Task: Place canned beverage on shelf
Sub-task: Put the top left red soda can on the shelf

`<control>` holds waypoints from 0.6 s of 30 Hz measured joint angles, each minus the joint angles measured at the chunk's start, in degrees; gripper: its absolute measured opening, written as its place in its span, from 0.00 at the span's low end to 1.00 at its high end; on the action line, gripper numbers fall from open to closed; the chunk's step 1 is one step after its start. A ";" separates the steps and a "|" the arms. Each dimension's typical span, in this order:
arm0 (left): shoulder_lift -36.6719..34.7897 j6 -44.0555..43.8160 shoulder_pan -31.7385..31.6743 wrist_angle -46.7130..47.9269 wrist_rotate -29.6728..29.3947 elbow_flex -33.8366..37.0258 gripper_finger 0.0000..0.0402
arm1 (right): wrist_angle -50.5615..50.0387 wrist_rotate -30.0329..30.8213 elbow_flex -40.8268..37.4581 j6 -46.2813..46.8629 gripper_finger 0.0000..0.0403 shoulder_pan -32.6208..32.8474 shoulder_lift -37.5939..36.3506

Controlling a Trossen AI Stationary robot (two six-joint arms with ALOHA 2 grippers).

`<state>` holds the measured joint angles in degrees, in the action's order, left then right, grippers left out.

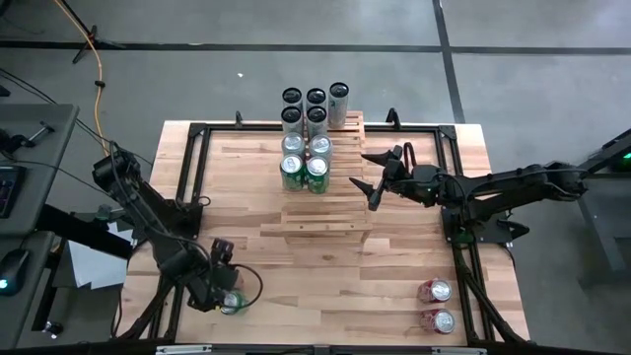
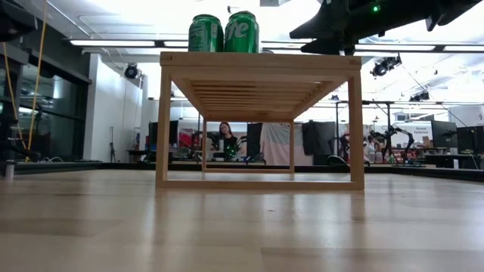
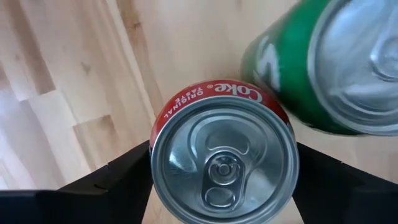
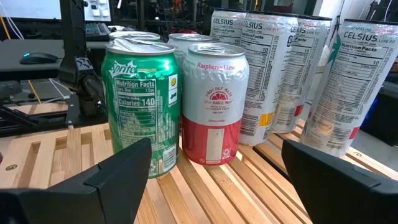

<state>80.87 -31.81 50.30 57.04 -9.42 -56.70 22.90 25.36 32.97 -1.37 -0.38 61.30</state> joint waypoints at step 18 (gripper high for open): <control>-2.39 -3.22 -8.67 28.57 -9.62 -29.64 0.71 | 0.58 0.00 0.00 0.02 0.86 0.00 0.00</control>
<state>78.48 -35.03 41.62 85.61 -19.04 -86.35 23.48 25.36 32.97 -1.34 -0.38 61.30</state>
